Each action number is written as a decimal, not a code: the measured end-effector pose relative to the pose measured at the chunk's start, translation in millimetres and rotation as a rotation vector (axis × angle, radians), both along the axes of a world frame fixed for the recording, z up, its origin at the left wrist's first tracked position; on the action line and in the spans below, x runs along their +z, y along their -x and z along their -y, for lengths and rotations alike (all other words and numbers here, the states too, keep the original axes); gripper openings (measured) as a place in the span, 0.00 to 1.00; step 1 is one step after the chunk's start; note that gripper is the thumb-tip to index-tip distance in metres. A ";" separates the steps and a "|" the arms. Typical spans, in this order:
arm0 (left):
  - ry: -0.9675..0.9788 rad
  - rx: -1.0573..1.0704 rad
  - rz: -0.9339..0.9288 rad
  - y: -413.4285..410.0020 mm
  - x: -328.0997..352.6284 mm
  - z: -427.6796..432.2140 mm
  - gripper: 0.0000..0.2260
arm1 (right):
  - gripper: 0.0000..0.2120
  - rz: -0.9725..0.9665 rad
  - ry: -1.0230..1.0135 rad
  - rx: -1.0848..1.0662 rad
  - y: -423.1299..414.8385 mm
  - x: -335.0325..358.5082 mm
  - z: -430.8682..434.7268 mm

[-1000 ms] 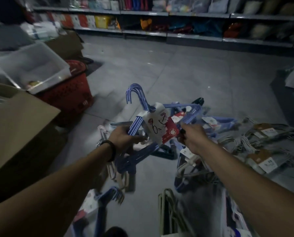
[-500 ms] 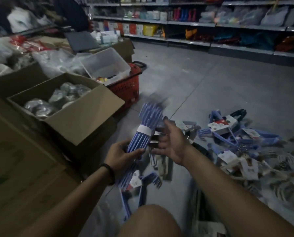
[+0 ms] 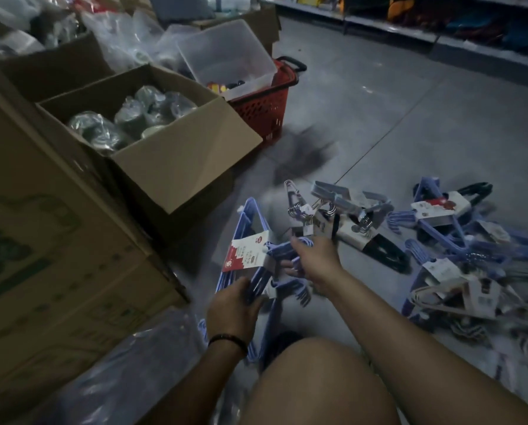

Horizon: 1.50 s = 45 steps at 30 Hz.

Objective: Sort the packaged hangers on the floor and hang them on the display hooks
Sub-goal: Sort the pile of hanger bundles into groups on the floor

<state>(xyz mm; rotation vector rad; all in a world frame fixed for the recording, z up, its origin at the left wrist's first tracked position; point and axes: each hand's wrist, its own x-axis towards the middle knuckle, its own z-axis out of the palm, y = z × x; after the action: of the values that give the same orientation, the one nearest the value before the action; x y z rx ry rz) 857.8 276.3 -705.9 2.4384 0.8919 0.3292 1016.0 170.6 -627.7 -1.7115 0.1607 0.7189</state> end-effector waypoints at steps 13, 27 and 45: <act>0.814 0.374 -0.150 11.3 -118.5 -21.1 0.05 | 0.12 -0.197 -0.005 0.198 -44.4 -129.9 -4.8; 0.446 0.384 -0.345 -19.7 -174.6 18.8 0.17 | 0.18 0.077 0.604 0.355 -69.1 -228.2 7.5; 0.130 -0.237 -0.669 -82.0 -28.1 -10.7 0.23 | 0.12 0.043 0.557 0.517 -82.0 -100.1 139.0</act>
<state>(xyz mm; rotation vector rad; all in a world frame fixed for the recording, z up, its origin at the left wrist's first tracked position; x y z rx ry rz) 939.8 287.0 -734.1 2.5166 0.8256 -0.6464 1098.0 31.5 -727.8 -2.3381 -0.1347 1.0847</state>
